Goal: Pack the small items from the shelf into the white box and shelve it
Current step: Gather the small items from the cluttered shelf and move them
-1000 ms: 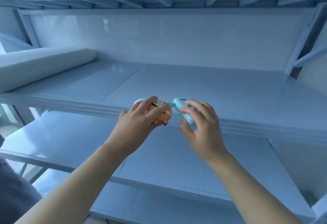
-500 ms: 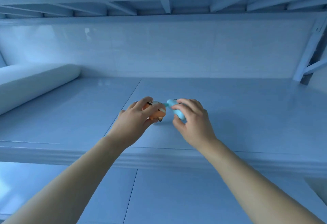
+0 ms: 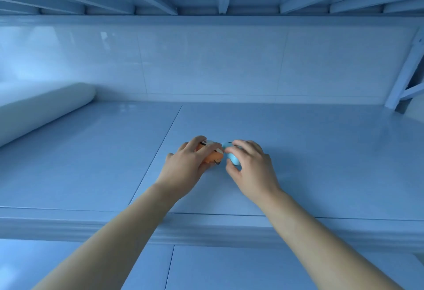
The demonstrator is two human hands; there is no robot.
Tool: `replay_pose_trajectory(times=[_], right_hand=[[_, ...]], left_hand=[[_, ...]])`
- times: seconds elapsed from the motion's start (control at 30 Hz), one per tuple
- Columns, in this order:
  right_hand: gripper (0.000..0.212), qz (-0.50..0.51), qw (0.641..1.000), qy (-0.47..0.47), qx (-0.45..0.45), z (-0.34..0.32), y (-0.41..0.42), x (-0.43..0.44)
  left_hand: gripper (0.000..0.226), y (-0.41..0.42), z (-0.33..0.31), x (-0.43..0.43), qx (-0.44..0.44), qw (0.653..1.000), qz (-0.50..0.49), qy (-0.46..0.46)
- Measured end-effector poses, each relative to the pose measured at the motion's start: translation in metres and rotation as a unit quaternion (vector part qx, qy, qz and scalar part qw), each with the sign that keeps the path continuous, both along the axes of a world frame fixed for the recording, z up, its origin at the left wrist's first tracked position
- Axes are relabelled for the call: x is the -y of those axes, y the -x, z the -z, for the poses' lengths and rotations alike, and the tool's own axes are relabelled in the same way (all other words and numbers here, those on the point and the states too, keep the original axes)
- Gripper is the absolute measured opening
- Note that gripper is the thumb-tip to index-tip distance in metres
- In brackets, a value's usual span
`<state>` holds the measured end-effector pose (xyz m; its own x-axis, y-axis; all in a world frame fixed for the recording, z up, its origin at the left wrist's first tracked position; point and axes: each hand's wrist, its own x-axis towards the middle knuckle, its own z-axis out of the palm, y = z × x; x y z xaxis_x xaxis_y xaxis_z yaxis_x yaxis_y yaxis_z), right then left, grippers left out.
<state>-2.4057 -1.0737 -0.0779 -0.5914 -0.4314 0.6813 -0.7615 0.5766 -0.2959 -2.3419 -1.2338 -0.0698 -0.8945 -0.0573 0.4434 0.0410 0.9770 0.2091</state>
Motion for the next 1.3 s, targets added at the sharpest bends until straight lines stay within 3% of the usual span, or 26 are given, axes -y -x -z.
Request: replay_pose_trajectory(times=[0.27,0.43,0.57,0.73,0.87,1.1,1.2,1.3], right_hand=[[0.020,0.032,0.998,-0.038,0.029,0.007,0.005,0.000],[0.021,0.033,0.996,-0.054,0.062,0.010,0.007,0.000],[0.019,0.036,0.994,-0.058,0.084,0.012,0.007,-0.002],[0.020,0.050,0.993,-0.077,0.077,0.011,0.006,-0.003],[0.024,0.052,0.993,-0.089,0.062,0.009,0.003,-0.003],[0.027,-0.035,0.994,-0.107,-0.008,0.003,-0.008,0.005],[0.039,-0.083,0.990,-0.112,0.004,0.003,-0.011,0.008],[0.042,-0.098,0.989,-0.108,0.022,0.002,-0.014,0.011]], left_hand=[[0.039,0.012,0.014,-0.004,0.018,0.994,-0.011,0.109],[0.051,0.013,0.015,-0.003,0.010,0.994,-0.001,0.109],[0.068,0.011,0.015,-0.002,0.015,0.997,-0.005,0.072],[0.067,0.005,0.013,0.002,0.021,1.000,-0.002,0.009],[0.074,-0.007,0.016,0.003,0.017,0.998,0.054,-0.040],[0.063,-0.012,0.023,0.007,-0.026,0.995,0.088,-0.050],[0.048,-0.007,0.022,0.007,-0.049,0.992,0.104,-0.060],[0.046,-0.004,0.020,0.013,-0.041,0.988,0.113,-0.094]])
